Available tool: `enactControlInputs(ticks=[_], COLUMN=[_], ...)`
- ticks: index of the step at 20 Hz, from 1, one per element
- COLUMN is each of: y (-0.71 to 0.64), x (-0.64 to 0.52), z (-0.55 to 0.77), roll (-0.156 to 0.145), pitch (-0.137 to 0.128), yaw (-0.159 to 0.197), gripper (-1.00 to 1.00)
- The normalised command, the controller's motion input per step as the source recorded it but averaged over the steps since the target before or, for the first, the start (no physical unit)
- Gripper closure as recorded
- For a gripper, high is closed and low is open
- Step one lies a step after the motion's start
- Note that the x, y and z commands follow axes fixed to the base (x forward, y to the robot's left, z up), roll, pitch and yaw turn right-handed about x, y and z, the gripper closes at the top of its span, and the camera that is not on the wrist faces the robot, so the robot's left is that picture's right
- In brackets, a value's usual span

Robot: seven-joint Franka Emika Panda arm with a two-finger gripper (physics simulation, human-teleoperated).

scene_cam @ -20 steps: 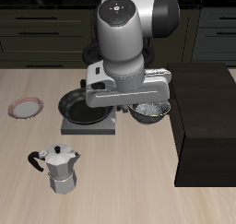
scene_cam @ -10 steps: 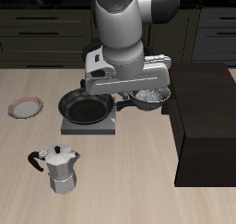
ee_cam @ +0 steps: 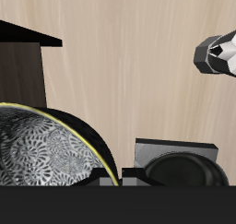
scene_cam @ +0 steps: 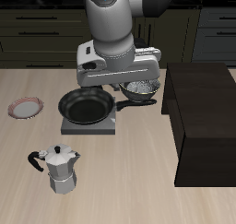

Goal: Place the bowl on the plate

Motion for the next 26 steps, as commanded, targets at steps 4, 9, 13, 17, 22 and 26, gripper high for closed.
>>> enactControlInputs(ticks=[4,9,13,17,22,26], y=[-0.27,-0.25,-0.15,-0.22,-0.19,-0.19], x=[-0.14,-0.23,-0.16,-0.27,-0.23,-0.22], z=[0.03,0.04,0.03,0.03,0.08,0.08], roll=[-0.025,-0.015,-0.014,-0.013,-0.010,-0.014], pitch=[-0.014,-0.018,-0.014,-0.004,-0.008,-0.028], yaw=[0.001,0.000,0.007,-0.004,0.000,0.032], gripper=[1.00,1.00,1.00,1.00,1.00,1.00])
